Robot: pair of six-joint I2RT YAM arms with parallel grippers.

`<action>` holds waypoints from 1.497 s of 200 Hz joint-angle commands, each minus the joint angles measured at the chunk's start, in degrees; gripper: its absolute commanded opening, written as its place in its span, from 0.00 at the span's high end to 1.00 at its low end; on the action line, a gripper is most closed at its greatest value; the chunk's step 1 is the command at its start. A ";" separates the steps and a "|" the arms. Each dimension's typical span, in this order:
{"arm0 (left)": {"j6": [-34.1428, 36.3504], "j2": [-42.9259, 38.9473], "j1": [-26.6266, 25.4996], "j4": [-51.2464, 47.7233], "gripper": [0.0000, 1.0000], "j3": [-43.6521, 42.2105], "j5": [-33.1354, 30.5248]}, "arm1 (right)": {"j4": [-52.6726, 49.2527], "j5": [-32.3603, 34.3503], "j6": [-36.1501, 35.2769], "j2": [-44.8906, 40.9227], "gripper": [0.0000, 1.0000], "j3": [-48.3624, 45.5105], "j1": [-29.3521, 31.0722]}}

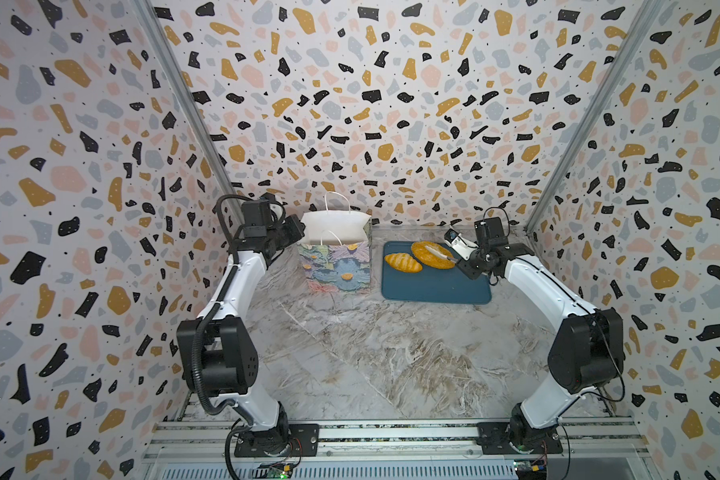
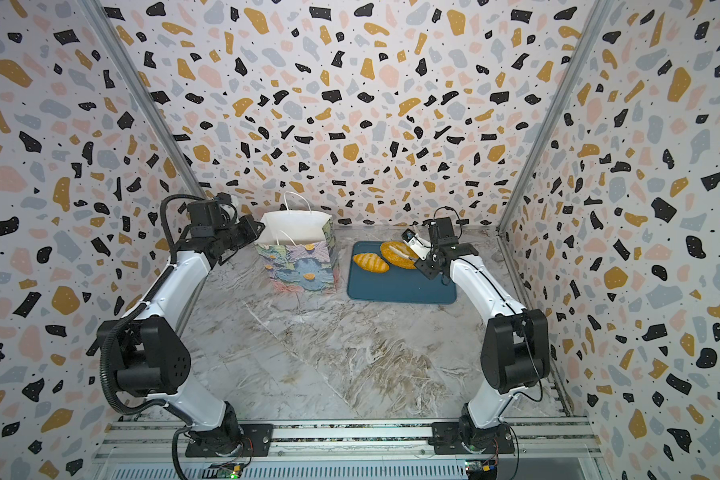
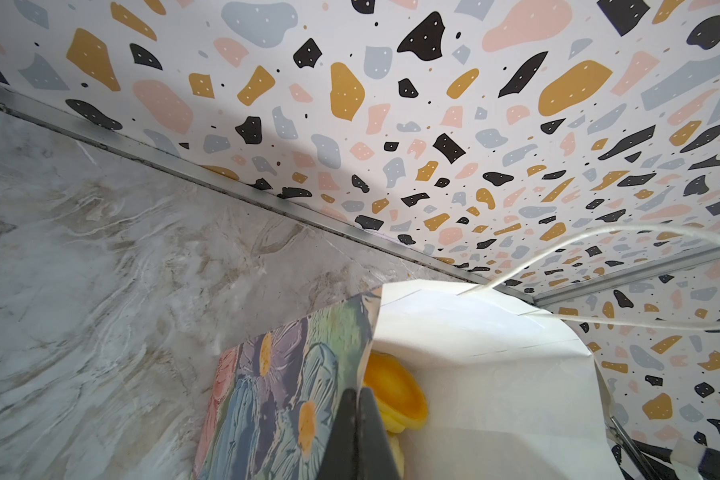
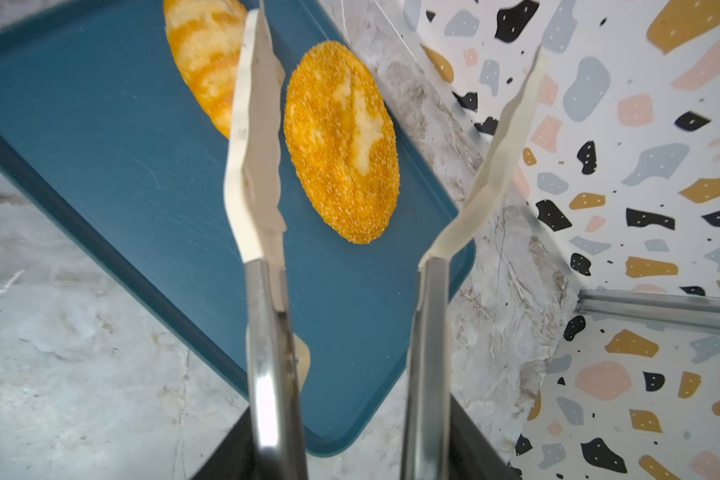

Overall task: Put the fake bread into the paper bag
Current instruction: 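Raise the open tongs out of the bag and move over the tray, then lower the open tongs around the sesame-crusted yellow loaf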

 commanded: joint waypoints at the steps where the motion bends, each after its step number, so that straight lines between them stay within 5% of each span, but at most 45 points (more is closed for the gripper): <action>1: -0.28 -1.79 0.27 2.81 1.00 -0.81 1.09 | -2.00 -2.16 -2.06 1.74 0.45 3.34 -1.78; 106: 0.18 -1.26 0.27 2.38 1.00 -0.73 0.62 | -5.59 -9.51 -4.52 10.50 0.43 10.71 -5.04; 299: 0.45 -0.81 0.27 2.11 1.00 -0.64 0.25 | -7.78 -12.82 -6.86 20.14 0.36 18.35 -5.16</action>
